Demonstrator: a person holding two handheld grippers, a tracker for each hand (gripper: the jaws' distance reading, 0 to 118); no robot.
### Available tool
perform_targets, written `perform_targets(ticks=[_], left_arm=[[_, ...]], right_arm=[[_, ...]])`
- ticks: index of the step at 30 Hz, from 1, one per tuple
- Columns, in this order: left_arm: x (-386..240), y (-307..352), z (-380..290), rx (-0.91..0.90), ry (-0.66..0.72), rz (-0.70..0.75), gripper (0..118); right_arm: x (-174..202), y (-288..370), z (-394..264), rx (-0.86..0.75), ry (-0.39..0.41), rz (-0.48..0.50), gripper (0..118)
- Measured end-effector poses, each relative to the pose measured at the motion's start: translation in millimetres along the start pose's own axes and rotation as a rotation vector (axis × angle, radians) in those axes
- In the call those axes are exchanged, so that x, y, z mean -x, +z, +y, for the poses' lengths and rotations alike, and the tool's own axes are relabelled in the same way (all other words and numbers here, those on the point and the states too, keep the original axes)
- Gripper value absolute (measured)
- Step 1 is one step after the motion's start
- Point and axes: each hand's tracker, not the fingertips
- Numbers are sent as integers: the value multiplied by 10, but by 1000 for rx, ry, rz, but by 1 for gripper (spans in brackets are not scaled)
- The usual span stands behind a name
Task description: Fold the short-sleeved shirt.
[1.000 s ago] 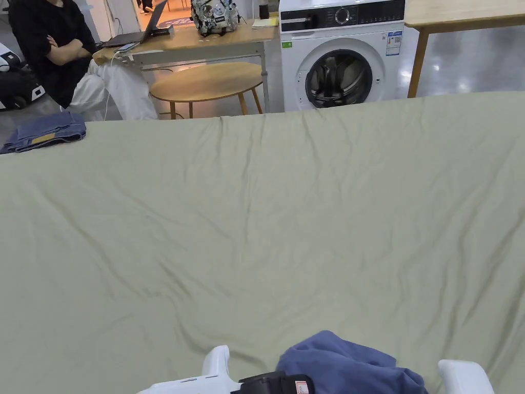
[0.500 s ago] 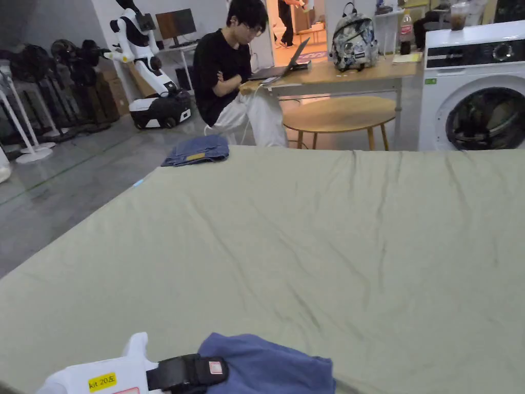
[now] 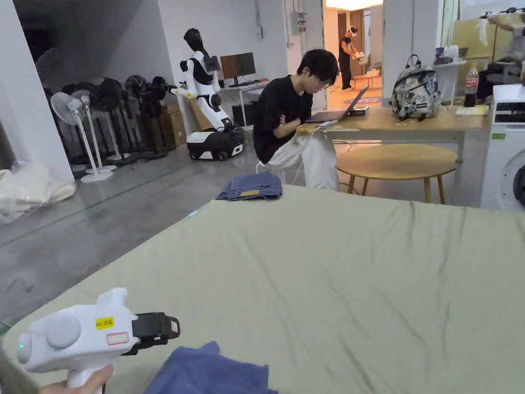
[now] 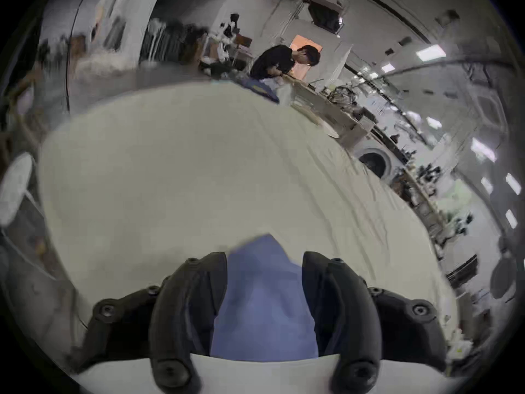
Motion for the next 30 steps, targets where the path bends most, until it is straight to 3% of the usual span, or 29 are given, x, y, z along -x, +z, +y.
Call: perform_targets(ticks=[4, 7, 12, 15, 18, 21, 25, 29, 30], left_arm=[[-445, 630, 155, -149, -185, 21, 55], [-926, 1053, 106, -114, -300, -129, 55], [-1719, 1588, -232, -377, -492, -209, 55], [-2140, 1711, -478, -516, -479, -262, 55], [-2526, 1722, -730, -568, -504, -329, 55], [-2891, 1724, -1018, -663, -578, -257, 54], [-3196, 1713, -1258, -681, -568, -324, 46], [-3339, 1624, -1406, -673, -549, -312, 1], [-3353, 1586, -1472, -660, -569, -302, 0]], right_arm=[[-42, 241, 125, -130, 7, -42, 0], [1, 463, 267, -259, 61, -73, 0], [183, 867, 482, -489, 182, -110, 0], [344, 1058, 569, -600, 286, -167, 0], [447, 1171, 616, -695, 318, -200, 0], [517, 1206, 654, -787, 345, -223, 0], [613, 1157, 621, -842, 359, -232, 0], [670, 1114, 497, -856, 339, -225, 0], [685, 1114, 468, -851, 342, -238, 0]])
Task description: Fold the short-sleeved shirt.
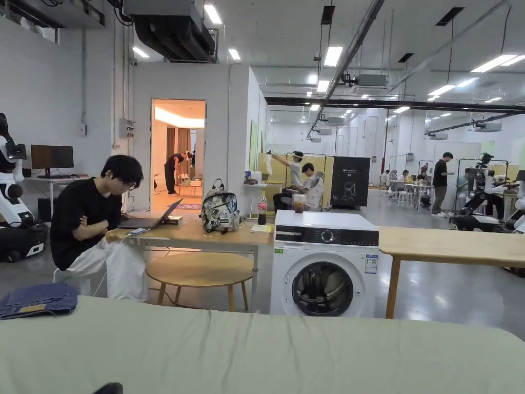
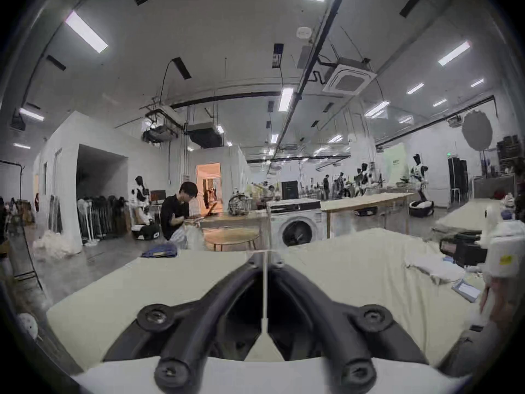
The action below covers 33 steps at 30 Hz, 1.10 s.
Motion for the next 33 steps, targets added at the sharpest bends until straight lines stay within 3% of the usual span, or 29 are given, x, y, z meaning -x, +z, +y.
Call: perform_targets(ticks=[2, 6, 18, 30, 31, 33], left_arm=[[-104, -38, -105, 82, -38, 57, 0], [-201, 69, -222, 72, -24, 7, 0], [-110, 108, -108, 49, 51, -9, 0], [-100, 139, -73, 33, 40, 30, 0], [-93, 145, -68, 27, 39, 36, 4], [-62, 142, -41, 22, 52, 21, 34]], right_arm=[[22, 36, -31, 6, 19, -22, 0], [25, 113, -52, 11, 57, -31, 0], [-56, 152, -5, 5, 11, -59, 0], [39, 203, 66, -33, 56, -72, 0], [39, 212, 73, -39, 58, -74, 8], [29, 227, 88, -47, 51, -67, 52]])
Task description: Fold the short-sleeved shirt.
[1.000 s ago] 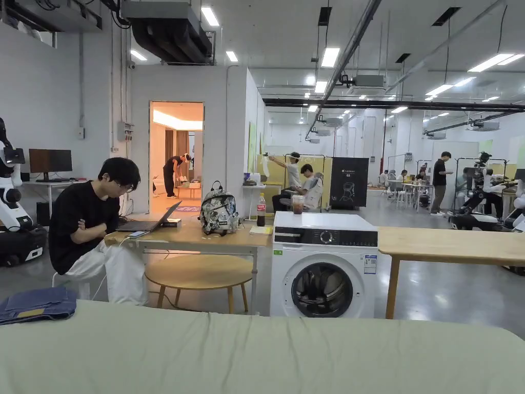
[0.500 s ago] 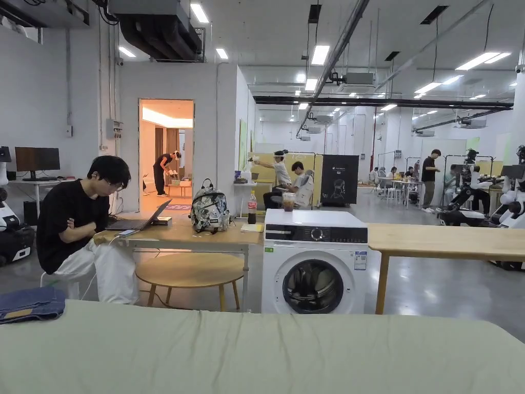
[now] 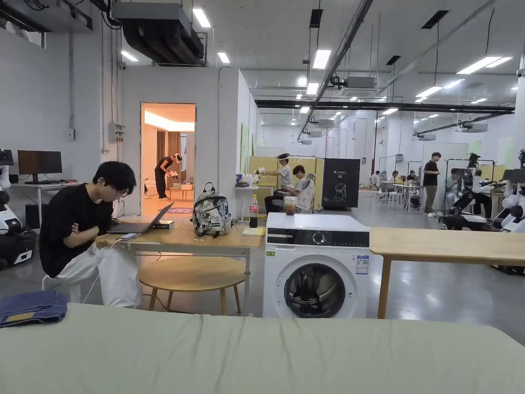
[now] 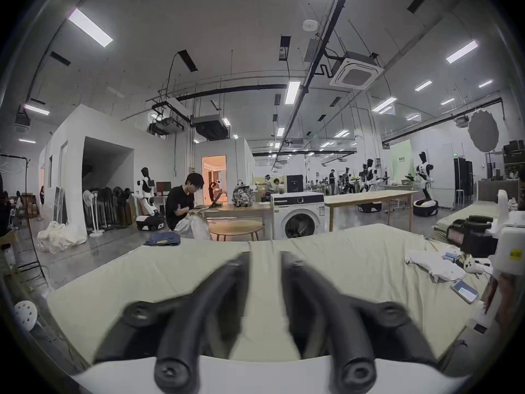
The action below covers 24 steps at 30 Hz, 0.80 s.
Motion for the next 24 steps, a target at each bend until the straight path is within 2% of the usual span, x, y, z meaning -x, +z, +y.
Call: perform_targets(ticks=[1, 2, 4, 5, 7, 8, 24], left_arm=[[5, -8, 3, 4, 10, -8, 57], [12, 0, -5, -2, 20, -10, 66], [3, 7, -17, -11, 21, -6, 90], [-5, 11, -19, -15, 17, 1, 94], [-10, 38, -13, -24, 6, -1, 94], [-20, 40, -5, -27, 4, 0, 94], [-82, 43, 28, -29, -3, -37, 94]], right_arm=[[-6, 6, 3, -7, -14, 16, 79], [-11, 20, 3, -15, -20, 13, 89], [3, 46, 19, -34, -25, 3, 97], [9, 61, 36, -43, -22, 3, 100], [11, 60, 51, -49, -17, -2, 115], [12, 61, 57, -52, -10, -15, 118], [8, 83, 60, -57, -24, -6, 118]])
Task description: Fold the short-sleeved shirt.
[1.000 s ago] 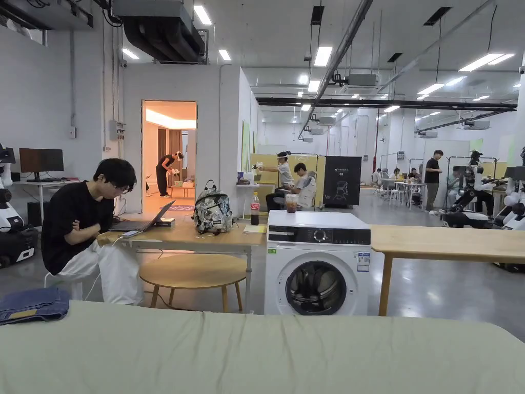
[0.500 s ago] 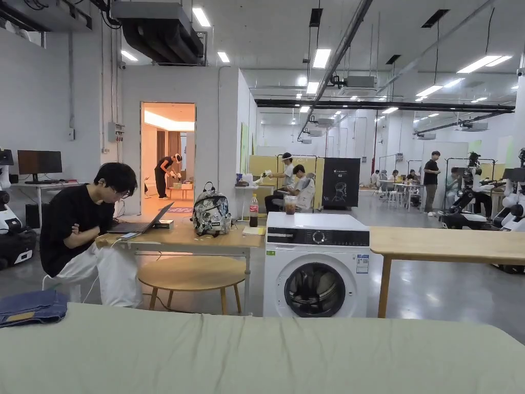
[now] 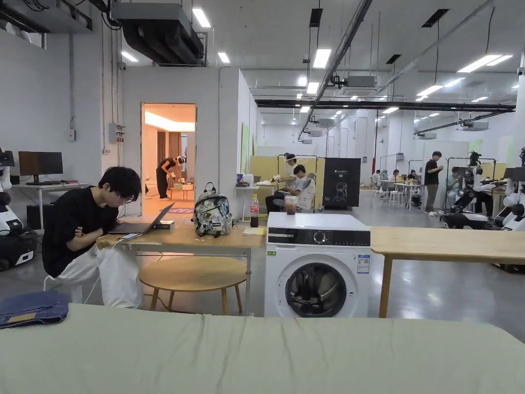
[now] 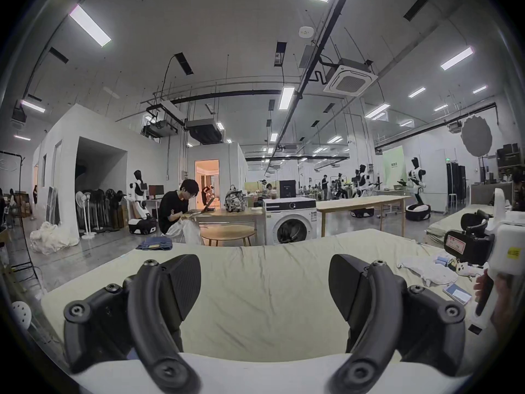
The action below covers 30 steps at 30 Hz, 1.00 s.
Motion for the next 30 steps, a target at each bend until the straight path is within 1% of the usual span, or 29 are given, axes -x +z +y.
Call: perform_targets(ticks=[7, 13, 19, 20, 22, 23, 25, 27, 29, 30], left_arm=[[-13, -5, -8, 1, -5, -6, 94], [-21, -25, -16, 10, -5, -12, 94], [-2, -37, -19, 17, 15, -18, 94], [3, -39, -18, 16, 18, -20, 94], [11, -46, -11, 18, 29, -21, 94], [19, -47, -8, 17, 37, -24, 94], [33, -46, -7, 16, 56, -30, 94], [41, -47, -2, 16, 62, -31, 94], [38, -53, 2, 19, 61, -24, 94], [35, -61, 4, 25, 59, -22, 94]], right_arm=[[28, -16, -8, 13, 32, 6, 118], [13, -75, 6, 33, 14, 1, 118], [-50, -132, 18, 94, -69, 32, 118], [-49, -149, 20, 107, -75, 23, 118], [-40, -206, 36, 155, -85, -37, 118], [-47, -233, 48, 164, -93, -34, 118], [-66, -265, 62, 193, -145, -29, 118], [-101, -272, 76, 204, -221, 2, 118], [-108, -296, 92, 228, -289, -41, 118], [-118, -308, 84, 225, -307, -42, 118]])
